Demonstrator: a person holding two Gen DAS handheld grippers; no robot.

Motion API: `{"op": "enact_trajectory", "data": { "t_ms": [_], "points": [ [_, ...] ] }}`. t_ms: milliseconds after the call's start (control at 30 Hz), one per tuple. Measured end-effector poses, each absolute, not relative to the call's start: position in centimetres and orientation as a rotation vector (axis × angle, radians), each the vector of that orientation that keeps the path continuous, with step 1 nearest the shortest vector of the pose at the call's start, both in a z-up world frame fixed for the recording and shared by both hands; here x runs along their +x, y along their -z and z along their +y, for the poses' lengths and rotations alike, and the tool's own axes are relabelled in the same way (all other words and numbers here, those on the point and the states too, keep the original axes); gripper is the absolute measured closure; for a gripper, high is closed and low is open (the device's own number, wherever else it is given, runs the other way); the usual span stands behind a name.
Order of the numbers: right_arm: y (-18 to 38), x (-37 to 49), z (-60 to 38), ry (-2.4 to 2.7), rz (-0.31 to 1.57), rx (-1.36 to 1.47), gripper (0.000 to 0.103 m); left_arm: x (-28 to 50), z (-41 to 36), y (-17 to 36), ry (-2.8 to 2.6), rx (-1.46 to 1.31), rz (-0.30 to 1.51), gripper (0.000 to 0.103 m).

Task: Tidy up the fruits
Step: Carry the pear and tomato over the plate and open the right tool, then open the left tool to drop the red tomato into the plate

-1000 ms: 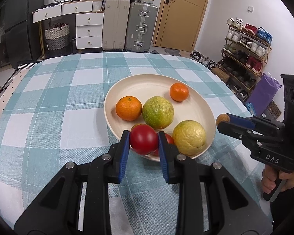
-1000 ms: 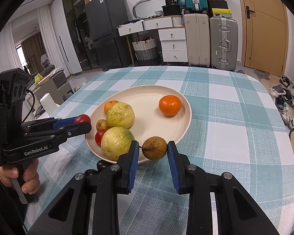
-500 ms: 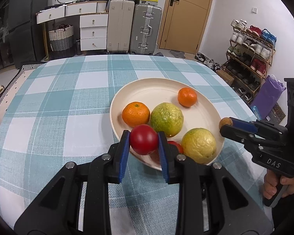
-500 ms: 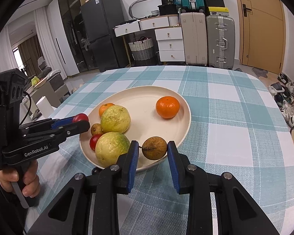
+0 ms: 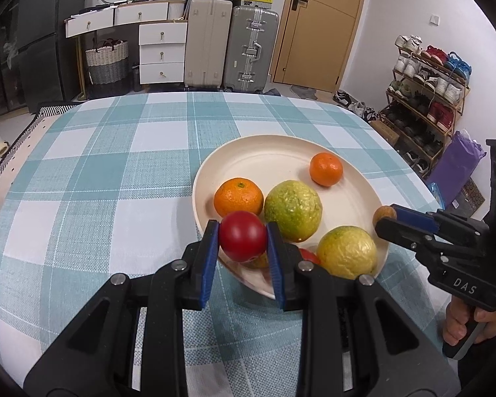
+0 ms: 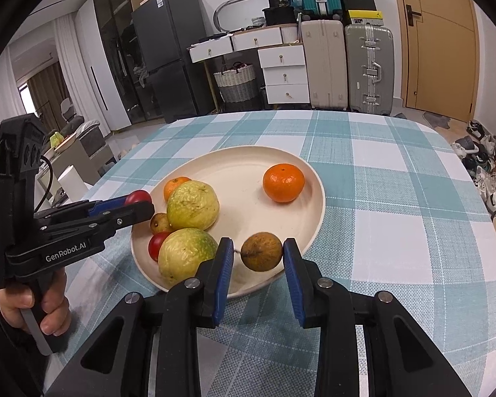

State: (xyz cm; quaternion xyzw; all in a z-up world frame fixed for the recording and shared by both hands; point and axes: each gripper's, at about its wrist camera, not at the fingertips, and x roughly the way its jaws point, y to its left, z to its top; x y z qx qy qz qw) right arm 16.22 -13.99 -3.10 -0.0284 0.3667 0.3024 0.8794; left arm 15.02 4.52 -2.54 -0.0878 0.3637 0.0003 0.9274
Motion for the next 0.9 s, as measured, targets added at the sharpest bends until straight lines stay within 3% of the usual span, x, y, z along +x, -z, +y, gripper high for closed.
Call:
{"op": "enact_trajectory", "data": {
  "t_ms": [633, 700, 800, 900],
  "points": [
    [2.6, 15.3, -14.2, -0.621, 0.745, -0.087, 0.06, 14.5, 4.8, 2.1, 0.0, -0.192, 0.735, 0.075],
    [2.6, 15.2, -14.4, -0.621, 0.745, -0.081, 0.053, 14.1, 4.7, 1.8, -0.006, -0.187, 0.729, 0.062],
    [2.5, 14.9, -14.6, -0.616, 0.745, -0.086, 0.05, 13.1, 4.7, 1.3, -0.019, -0.184, 0.706, 0.043],
    [2.5, 14.7, -14.7, -0.619, 0.752, -0.089, 0.033, 12.3, 4.6, 0.8, -0.034, -0.182, 0.697, 0.024]
  ]
}}
